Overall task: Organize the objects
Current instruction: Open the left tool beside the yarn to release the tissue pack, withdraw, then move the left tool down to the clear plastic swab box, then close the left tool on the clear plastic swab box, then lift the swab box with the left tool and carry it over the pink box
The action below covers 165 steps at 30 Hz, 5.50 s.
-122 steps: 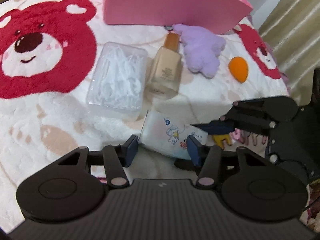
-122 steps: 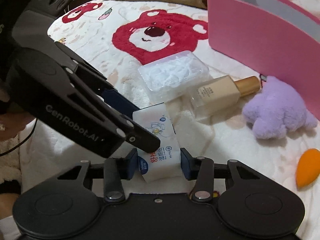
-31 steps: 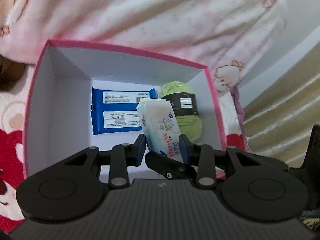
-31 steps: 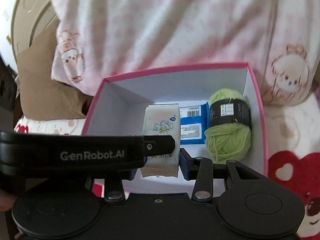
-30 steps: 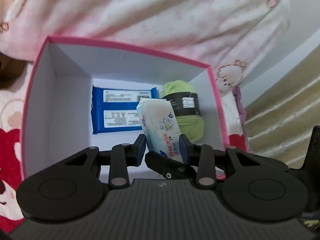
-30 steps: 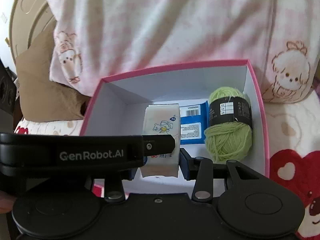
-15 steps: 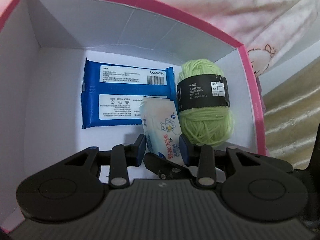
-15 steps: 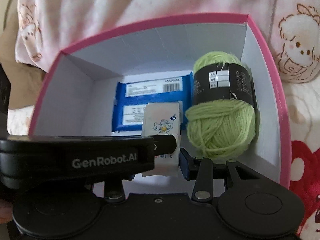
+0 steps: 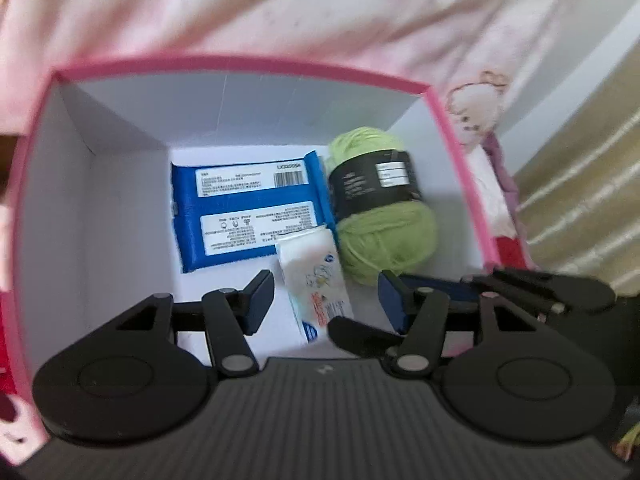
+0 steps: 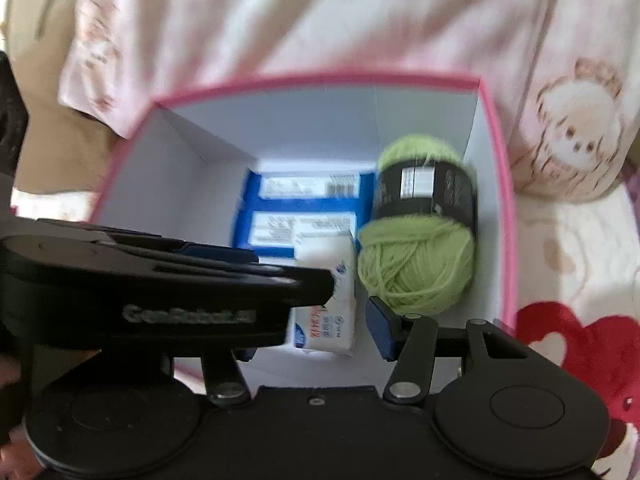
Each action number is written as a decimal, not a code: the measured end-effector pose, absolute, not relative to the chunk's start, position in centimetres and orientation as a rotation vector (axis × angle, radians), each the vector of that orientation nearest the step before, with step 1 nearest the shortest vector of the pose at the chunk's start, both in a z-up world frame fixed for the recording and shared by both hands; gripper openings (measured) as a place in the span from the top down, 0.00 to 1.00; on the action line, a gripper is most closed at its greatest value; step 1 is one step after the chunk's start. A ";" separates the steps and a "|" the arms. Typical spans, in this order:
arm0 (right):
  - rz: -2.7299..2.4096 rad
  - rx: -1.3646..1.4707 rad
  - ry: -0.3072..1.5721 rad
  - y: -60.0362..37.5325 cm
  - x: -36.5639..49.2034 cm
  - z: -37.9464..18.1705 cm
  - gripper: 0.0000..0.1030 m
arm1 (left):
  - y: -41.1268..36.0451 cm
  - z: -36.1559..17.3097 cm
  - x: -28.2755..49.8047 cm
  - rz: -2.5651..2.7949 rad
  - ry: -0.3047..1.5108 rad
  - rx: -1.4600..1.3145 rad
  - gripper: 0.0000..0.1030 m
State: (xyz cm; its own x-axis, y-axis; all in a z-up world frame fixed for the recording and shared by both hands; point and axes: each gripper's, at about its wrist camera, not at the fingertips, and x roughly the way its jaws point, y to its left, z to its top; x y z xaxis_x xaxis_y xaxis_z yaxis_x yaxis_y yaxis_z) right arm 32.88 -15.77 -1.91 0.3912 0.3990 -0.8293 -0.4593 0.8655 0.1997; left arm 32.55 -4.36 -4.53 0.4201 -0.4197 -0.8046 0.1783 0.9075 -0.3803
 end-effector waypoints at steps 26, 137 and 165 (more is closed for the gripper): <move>0.746 -0.158 0.855 -19.2 16.0 13.2 0.33 | 3.8 9.5 14.4 -0.479 1.063 -0.018 0.39; 0.794 0.002 1.045 -10.8 8.6 -7.5 0.34 | 7.0 -8.6 5.6 -0.383 1.029 -0.330 0.54; 0.728 -0.179 0.795 -14.3 11.0 7.8 0.34 | 0.7 7.6 9.0 -0.434 0.903 -0.198 0.54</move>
